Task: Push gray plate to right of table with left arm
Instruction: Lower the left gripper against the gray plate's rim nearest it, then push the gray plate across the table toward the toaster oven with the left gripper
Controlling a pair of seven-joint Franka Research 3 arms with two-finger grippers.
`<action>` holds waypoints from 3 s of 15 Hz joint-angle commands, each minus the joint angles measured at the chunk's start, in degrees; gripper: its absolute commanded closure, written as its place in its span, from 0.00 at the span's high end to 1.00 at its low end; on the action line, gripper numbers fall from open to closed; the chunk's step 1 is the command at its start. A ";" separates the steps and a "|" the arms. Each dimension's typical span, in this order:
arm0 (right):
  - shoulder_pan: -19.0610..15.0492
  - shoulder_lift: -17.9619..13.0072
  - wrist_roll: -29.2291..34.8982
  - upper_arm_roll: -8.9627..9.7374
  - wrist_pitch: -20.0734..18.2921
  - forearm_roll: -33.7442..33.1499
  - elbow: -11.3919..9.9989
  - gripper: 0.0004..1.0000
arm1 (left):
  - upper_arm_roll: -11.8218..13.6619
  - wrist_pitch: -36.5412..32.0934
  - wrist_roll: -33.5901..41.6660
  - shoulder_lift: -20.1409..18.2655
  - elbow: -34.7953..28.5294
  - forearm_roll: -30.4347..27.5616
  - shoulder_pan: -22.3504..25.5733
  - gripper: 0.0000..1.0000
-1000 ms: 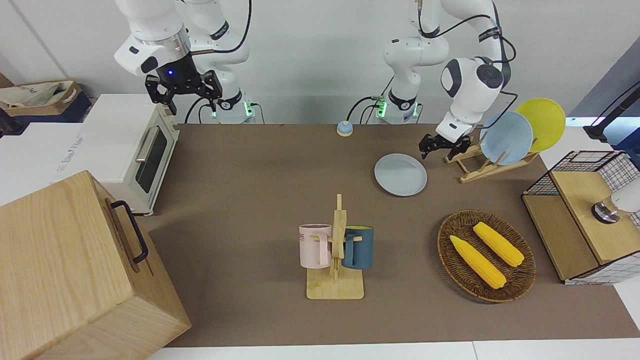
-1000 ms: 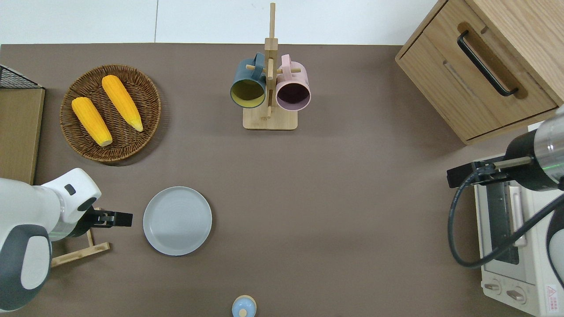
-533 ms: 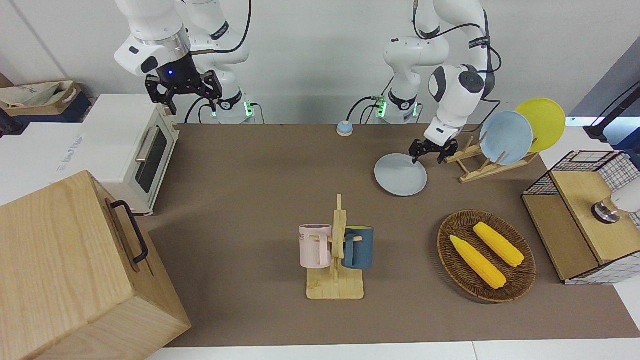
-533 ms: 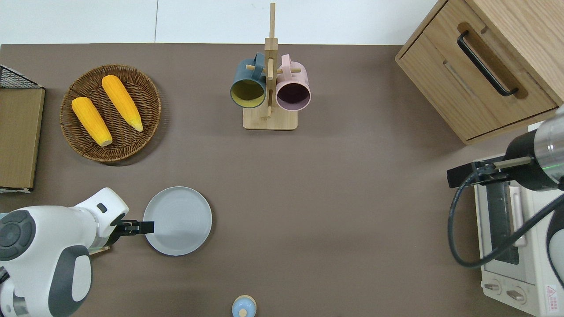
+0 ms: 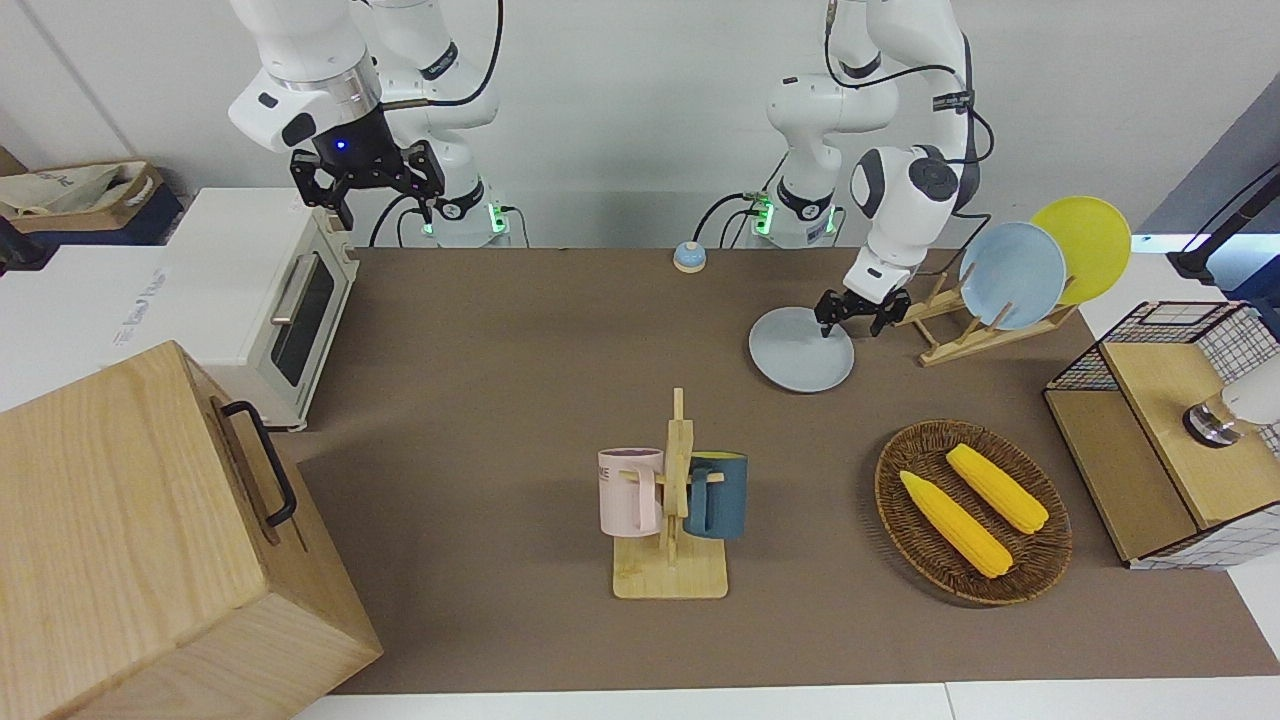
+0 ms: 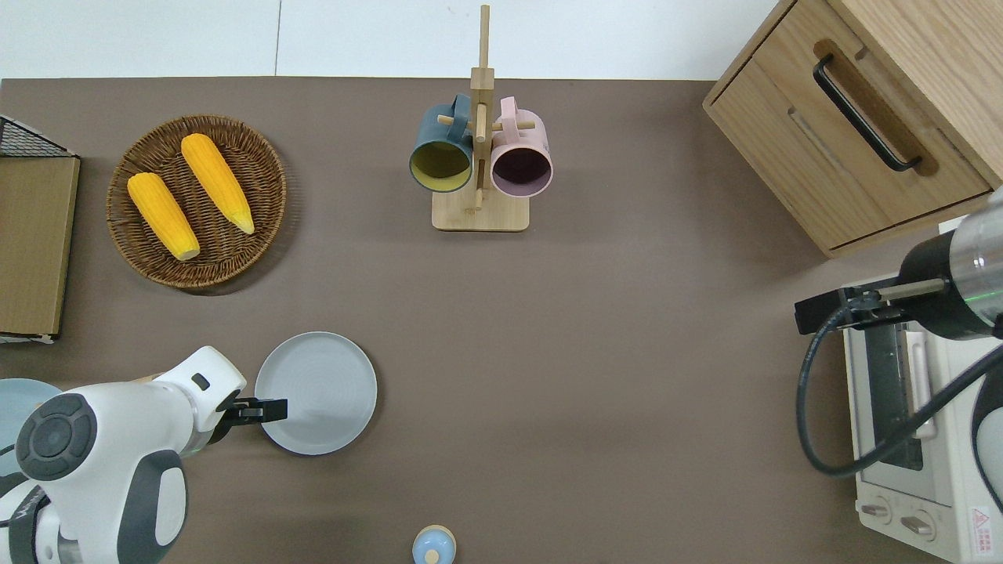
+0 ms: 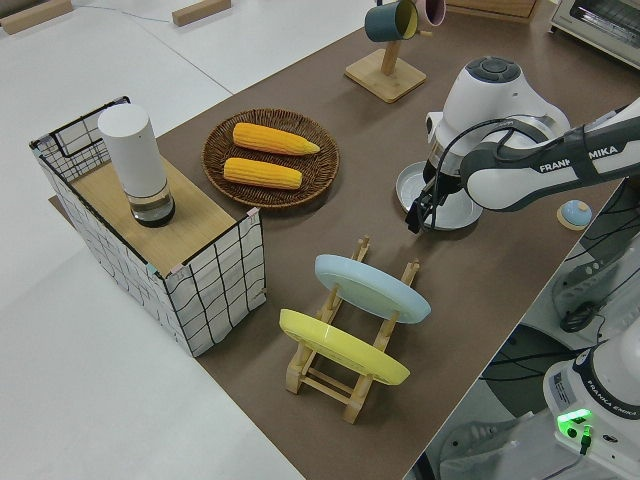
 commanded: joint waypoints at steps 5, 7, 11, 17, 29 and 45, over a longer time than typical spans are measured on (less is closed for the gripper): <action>-0.63 -0.43 -0.06 0.23 -0.69 0.46 0.05 0.98 | 0.23 3.19 -1.09 1.76 -0.81 -0.73 -0.55 0.70; -0.63 -0.43 -0.15 0.23 -0.69 0.46 0.05 0.98 | 0.23 3.19 -1.70 1.76 -0.81 -0.73 -0.55 0.43; -0.63 -0.43 -0.15 0.32 -0.69 0.46 0.05 0.98 | 0.23 3.19 -2.23 1.76 -0.81 -0.73 -0.55 0.04; -0.63 -0.43 -0.15 0.32 -0.69 0.46 0.05 0.98 | -4.25 5.04 -7.67 5.44 -0.03 -0.73 -1.51 0.00; -0.63 -0.43 -0.14 0.32 -0.69 0.46 0.05 0.98 | -7.07 6.35 -37.46 21.96 18.59 -3.98 -25.75 0.00; -0.63 -0.43 -0.15 0.32 -0.69 0.46 -0.03 0.98 | -6.98 7.67 -56.20 35.24 37.59 -3.28 -41.24 0.00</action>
